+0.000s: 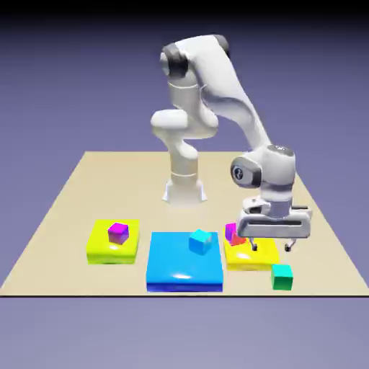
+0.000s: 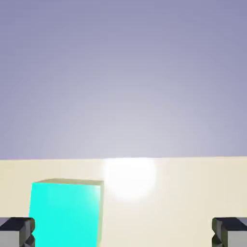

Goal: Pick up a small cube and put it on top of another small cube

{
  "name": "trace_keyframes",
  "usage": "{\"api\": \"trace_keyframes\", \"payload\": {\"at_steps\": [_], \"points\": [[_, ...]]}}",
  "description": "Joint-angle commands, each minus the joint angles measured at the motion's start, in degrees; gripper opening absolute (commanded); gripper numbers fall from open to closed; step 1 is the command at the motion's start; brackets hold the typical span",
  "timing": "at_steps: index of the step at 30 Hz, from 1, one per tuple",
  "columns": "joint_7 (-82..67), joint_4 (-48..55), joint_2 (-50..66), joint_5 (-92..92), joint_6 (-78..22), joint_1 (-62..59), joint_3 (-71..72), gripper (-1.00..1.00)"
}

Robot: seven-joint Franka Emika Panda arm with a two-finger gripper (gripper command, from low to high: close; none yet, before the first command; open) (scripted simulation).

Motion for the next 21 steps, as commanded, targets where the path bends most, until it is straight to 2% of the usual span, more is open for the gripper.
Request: {"api": "trace_keyframes", "payload": {"at_steps": [1,3,8,9,14,21], "points": [[1.9,1.3,2.1,-1.0,-0.9,-0.1,1.0,0.00],[3.4,2.3,3.6,-1.8,-1.6,-0.1,1.8,0.00],[8.0,5.6,12.7,-8.4,4.1,5.1,-5.0,0.00],[8.0,5.6,12.7,-8.4,4.1,5.1,-5.0,-1.00],[3.8,2.6,4.4,-2.4,-1.1,0.3,1.3,-1.00],[-1.7,-7.3,-10.1,8.5,-3.3,-12.3,-5.4,-1.00]]}}
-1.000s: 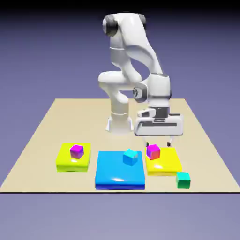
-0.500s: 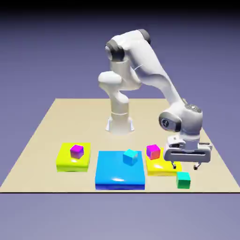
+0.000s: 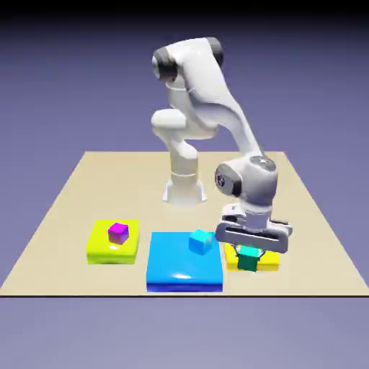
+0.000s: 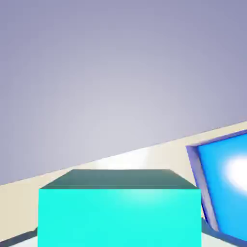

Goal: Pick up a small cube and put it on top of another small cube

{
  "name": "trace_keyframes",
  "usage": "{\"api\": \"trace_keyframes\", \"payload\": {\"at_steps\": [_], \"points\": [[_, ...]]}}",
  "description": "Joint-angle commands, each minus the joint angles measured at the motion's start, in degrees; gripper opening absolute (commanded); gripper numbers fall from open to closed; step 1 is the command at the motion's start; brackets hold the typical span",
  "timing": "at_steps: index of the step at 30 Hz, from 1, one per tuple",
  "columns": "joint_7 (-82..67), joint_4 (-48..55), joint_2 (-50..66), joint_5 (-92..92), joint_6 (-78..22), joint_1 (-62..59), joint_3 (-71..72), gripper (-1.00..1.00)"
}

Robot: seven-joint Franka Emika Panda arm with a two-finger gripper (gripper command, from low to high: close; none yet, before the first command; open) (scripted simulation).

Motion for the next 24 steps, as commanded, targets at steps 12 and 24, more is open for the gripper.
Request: {"api": "trace_keyframes", "payload": {"at_steps": [12,24], "points": [[-9.2,-17.3,-24.9,18.6,-3.2,-22.0,-13.1,-1.00],[-7.7,-20.4,-18.8,17.1,6.3,-24.2,-15.0,1.00]]}}
